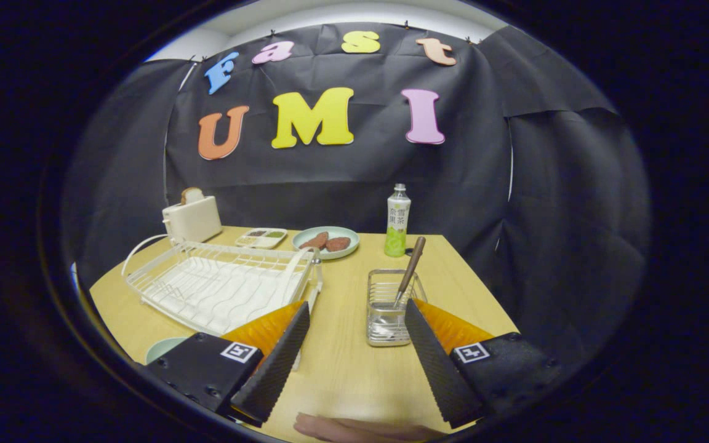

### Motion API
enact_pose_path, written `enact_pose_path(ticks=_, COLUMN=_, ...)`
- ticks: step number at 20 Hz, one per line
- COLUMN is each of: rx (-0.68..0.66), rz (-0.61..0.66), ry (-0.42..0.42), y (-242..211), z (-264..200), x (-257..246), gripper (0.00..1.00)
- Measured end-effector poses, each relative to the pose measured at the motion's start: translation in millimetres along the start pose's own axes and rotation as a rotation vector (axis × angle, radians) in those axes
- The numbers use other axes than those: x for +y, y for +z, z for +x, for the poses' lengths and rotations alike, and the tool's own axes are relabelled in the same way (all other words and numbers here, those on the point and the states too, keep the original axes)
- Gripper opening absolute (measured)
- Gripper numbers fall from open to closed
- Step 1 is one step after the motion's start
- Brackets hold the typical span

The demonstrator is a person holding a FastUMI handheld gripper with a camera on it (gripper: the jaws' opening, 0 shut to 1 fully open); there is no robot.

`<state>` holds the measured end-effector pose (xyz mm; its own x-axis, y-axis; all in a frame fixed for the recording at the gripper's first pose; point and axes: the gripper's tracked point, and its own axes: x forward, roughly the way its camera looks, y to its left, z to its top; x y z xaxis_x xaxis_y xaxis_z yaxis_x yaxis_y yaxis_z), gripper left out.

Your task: Take the plate from the dish rack, then take the spoon from the basket and place it into the plate.

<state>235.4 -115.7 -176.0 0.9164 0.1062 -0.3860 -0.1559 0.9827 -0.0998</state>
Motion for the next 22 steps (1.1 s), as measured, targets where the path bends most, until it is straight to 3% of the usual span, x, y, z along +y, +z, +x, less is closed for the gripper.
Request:
enact_pose_path(ticks=5, rx=0.005, rz=0.072, ry=-0.022, y=35, z=58, x=-37, gripper=1.0)
enact_pose_path(ticks=12, rx=0.054, rz=0.173, ry=0.012, y=48, z=125, x=-59, gripper=0.88)
enact_pose_path(ticks=14, rx=0.093, rz=0.158, ry=-0.015, y=40, z=131, x=-61, gripper=0.76)
enact_pose_path(ticks=16, rx=0.13, rz=0.167, ry=-0.009, y=32, z=141, x=-56, gripper=0.71)
enact_pose_path(ticks=21, rx=0.109, rz=0.169, ry=-0.039, y=36, z=138, x=-49, gripper=0.22)
enact_pose_path(ticks=22, rx=0.103, rz=0.167, ry=-0.059, y=38, z=135, x=-49, gripper=0.2)
